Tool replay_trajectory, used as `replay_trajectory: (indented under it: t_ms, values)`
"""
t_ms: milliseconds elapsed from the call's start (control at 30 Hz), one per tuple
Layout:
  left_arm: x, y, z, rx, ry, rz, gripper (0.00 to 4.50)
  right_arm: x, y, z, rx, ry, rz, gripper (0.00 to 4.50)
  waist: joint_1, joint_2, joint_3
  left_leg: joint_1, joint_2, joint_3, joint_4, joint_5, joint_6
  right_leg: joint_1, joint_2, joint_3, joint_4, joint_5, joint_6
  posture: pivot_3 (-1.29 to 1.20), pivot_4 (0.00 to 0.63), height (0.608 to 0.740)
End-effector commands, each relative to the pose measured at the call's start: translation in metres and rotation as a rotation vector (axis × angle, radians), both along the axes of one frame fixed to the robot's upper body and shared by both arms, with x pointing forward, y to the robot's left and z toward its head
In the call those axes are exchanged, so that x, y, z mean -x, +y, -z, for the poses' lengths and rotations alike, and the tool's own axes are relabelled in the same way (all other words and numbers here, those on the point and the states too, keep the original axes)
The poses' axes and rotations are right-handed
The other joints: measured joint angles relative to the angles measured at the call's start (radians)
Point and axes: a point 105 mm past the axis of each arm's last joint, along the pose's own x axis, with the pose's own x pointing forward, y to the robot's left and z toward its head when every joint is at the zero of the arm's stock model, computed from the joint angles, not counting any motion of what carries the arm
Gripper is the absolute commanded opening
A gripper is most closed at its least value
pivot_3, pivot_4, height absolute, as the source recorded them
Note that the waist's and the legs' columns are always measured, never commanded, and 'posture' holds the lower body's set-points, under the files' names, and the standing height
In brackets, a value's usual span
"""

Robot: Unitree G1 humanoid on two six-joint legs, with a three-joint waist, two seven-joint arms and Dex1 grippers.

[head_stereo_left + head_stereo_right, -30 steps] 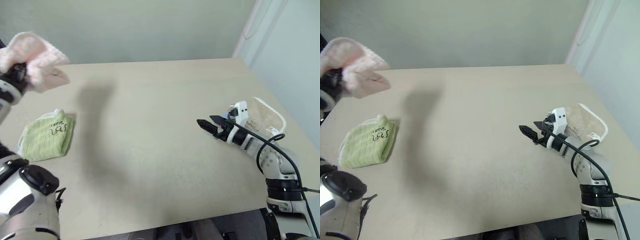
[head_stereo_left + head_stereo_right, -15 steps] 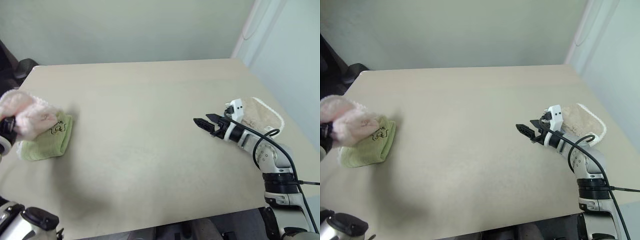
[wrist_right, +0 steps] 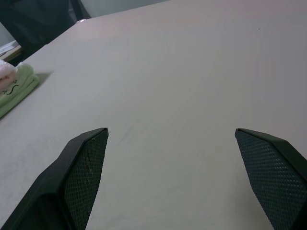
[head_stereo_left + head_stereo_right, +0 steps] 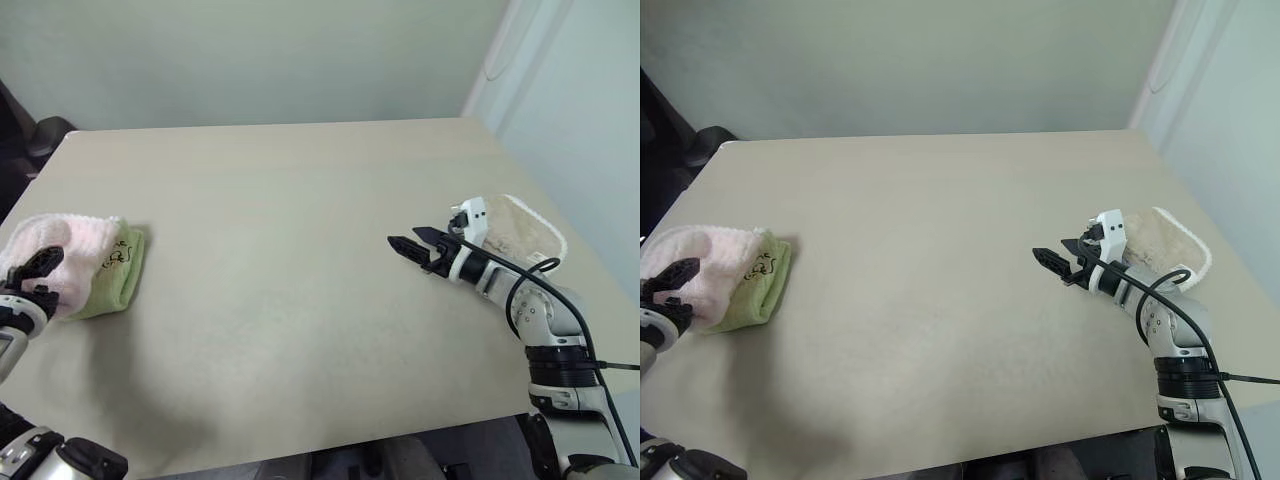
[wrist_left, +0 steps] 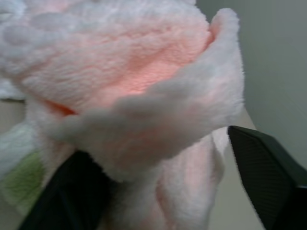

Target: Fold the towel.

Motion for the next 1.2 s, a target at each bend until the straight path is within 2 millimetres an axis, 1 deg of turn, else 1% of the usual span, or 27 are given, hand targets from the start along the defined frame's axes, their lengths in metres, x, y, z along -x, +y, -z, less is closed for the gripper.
replay_trajectory:
  t_ms: [33, 200, 267, 367, 467, 533, 600, 667, 733, 800, 900, 933, 1000, 1033, 1067, 1133, 1167, 1200]
  values:
    - [-0.001, 0.003, -0.013, -0.012, -0.057, -0.008, 4.48, 0.001, -0.001, -0.015, -0.003, -0.065, -0.002, 4.50, -0.001, 0.000, 0.000, 0.000, 0.000, 0.000, 0.000, 0.000, 0.000, 0.000, 0.000, 0.000, 0.000, 0.000, 0.000, 0.00, 0.150, 0.740]
    - [0.005, 0.008, -0.008, -0.083, 0.023, -0.004, 4.48, 0.001, -0.002, -0.014, -0.002, -0.064, 0.003, 4.50, -0.001, 0.000, 0.000, 0.000, 0.000, 0.000, 0.000, 0.000, 0.000, 0.000, 0.000, 0.000, 0.000, 0.000, 0.000, 0.00, 0.150, 0.740]
    - [0.009, 0.008, -0.006, -0.136, 0.055, 0.030, 4.48, 0.001, -0.002, -0.014, -0.001, -0.064, 0.003, 4.50, -0.003, 0.000, 0.000, 0.000, 0.000, 0.000, 0.000, 0.000, 0.000, -0.001, 0.000, 0.000, 0.000, 0.000, -0.001, 0.00, 0.150, 0.740]
    - [0.020, 0.010, -0.002, -0.214, 0.092, 0.091, 4.48, 0.001, -0.002, -0.013, -0.001, -0.063, 0.004, 4.50, -0.007, 0.000, 0.000, 0.000, 0.000, 0.000, -0.001, -0.001, -0.001, -0.001, 0.000, 0.000, 0.000, 0.000, -0.001, 0.00, 0.150, 0.740]
    - [0.036, 0.020, -0.004, -0.247, 0.077, 0.105, 4.48, 0.000, -0.002, -0.013, -0.002, -0.062, 0.005, 4.50, -0.011, -0.001, -0.001, -0.001, 0.000, 0.000, -0.002, -0.002, -0.003, -0.003, 0.000, 0.000, 0.000, -0.001, -0.001, 0.00, 0.150, 0.740]
    - [0.043, 0.025, -0.006, -0.288, 0.088, 0.120, 4.48, 0.000, -0.002, -0.013, -0.002, -0.062, 0.004, 4.50, -0.014, -0.001, -0.001, -0.001, 0.000, -0.001, -0.002, -0.003, -0.004, -0.004, 0.001, 0.000, 0.000, -0.001, -0.001, 0.00, 0.150, 0.740]
    - [0.047, 0.026, -0.011, -0.340, 0.085, 0.144, 4.48, 0.000, -0.003, -0.013, 0.001, -0.064, 0.004, 4.50, -0.015, -0.001, -0.001, -0.001, 0.000, -0.002, -0.003, -0.003, -0.005, -0.006, 0.002, 0.000, 0.000, -0.001, -0.001, 0.00, 0.150, 0.740]
    - [0.049, 0.024, -0.033, -0.414, -0.012, 0.163, 4.48, -0.001, -0.006, -0.015, 0.007, -0.072, 0.011, 4.50, -0.015, -0.001, -0.001, -0.002, 0.001, -0.003, -0.003, -0.004, -0.006, -0.006, 0.002, 0.000, 0.000, -0.002, -0.002, 0.00, 0.150, 0.740]
    - [0.050, 0.016, -0.057, -0.483, -0.124, 0.209, 4.48, -0.002, -0.010, -0.019, 0.015, -0.086, 0.021, 4.50, -0.013, -0.001, -0.001, -0.003, 0.001, -0.004, -0.003, -0.004, -0.007, -0.008, 0.002, 0.000, 0.001, -0.003, -0.004, 0.00, 0.150, 0.740]
    - [0.050, 0.004, -0.076, -0.529, -0.219, 0.268, 4.48, -0.001, -0.014, -0.022, 0.024, -0.103, 0.030, 4.50, -0.012, -0.003, -0.002, -0.006, 0.001, -0.005, -0.003, -0.004, -0.007, -0.010, 0.002, 0.000, 0.001, -0.003, -0.004, 0.00, 0.150, 0.740]
    - [0.048, -0.022, -0.102, -0.605, -0.333, 0.391, 4.48, 0.003, -0.023, -0.030, 0.032, -0.134, 0.031, 4.50, -0.011, -0.003, -0.002, -0.009, 0.000, -0.005, -0.002, -0.004, -0.007, -0.012, 0.002, 0.000, 0.001, -0.003, -0.004, 0.00, 0.150, 0.740]
    - [0.048, -0.028, -0.107, -0.618, -0.354, 0.426, 4.48, 0.004, -0.025, -0.033, 0.033, -0.141, 0.030, 4.50, -0.011, -0.003, -0.002, -0.010, 0.000, -0.005, -0.002, -0.004, -0.007, -0.012, 0.002, 0.000, 0.000, -0.003, -0.004, 0.00, 0.150, 0.740]
    - [0.045, -0.050, -0.112, -0.701, -0.347, 0.546, 4.48, 0.008, -0.031, -0.039, 0.031, -0.156, 0.030, 4.50, -0.012, -0.003, -0.003, -0.011, 0.000, -0.005, -0.002, -0.004, -0.007, -0.013, 0.002, 0.000, 0.001, -0.002, -0.006, 0.00, 0.150, 0.740]
    - [0.042, -0.054, -0.114, -0.717, -0.337, 0.570, 4.48, 0.010, -0.034, -0.042, 0.032, -0.163, 0.035, 4.50, -0.012, -0.003, -0.003, -0.011, 0.000, -0.005, -0.002, -0.004, -0.007, -0.013, 0.002, 0.000, 0.000, -0.001, -0.008, 0.00, 0.150, 0.740]
    - [0.039, -0.056, -0.114, -0.724, -0.330, 0.584, 4.48, 0.011, -0.037, -0.043, 0.032, -0.168, 0.042, 4.50, -0.012, -0.003, -0.003, -0.011, 0.000, -0.005, -0.002, -0.004, -0.006, -0.013, 0.002, 0.000, 0.000, 0.001, -0.011, 0.00, 0.150, 0.740]
    - [0.035, -0.056, -0.115, -0.727, -0.323, 0.591, 4.48, 0.011, -0.039, -0.043, 0.032, -0.170, 0.052, 4.50, -0.015, -0.003, -0.006, -0.010, 0.000, -0.005, -0.002, -0.004, -0.006, -0.013, 0.002, 0.000, 0.000, 0.002, -0.012, 0.00, 0.150, 0.740]
    - [0.033, -0.055, -0.114, -0.731, -0.311, 0.597, 4.48, 0.012, -0.038, -0.042, 0.032, -0.169, 0.053, 4.50, -0.016, -0.003, -0.006, -0.010, 0.000, -0.005, -0.002, -0.003, -0.006, -0.013, 0.002, 0.000, 0.000, 0.001, -0.011, 0.00, 0.150, 0.740]
    - [0.031, -0.055, -0.112, -0.741, -0.294, 0.601, 4.48, 0.012, -0.038, -0.041, 0.033, -0.168, 0.056, 4.50, -0.018, -0.003, -0.006, -0.010, 0.000, -0.005, -0.002, -0.003, -0.006, -0.013, 0.002, 0.000, 0.001, -0.002, -0.006, 0.00, 0.150, 0.740]
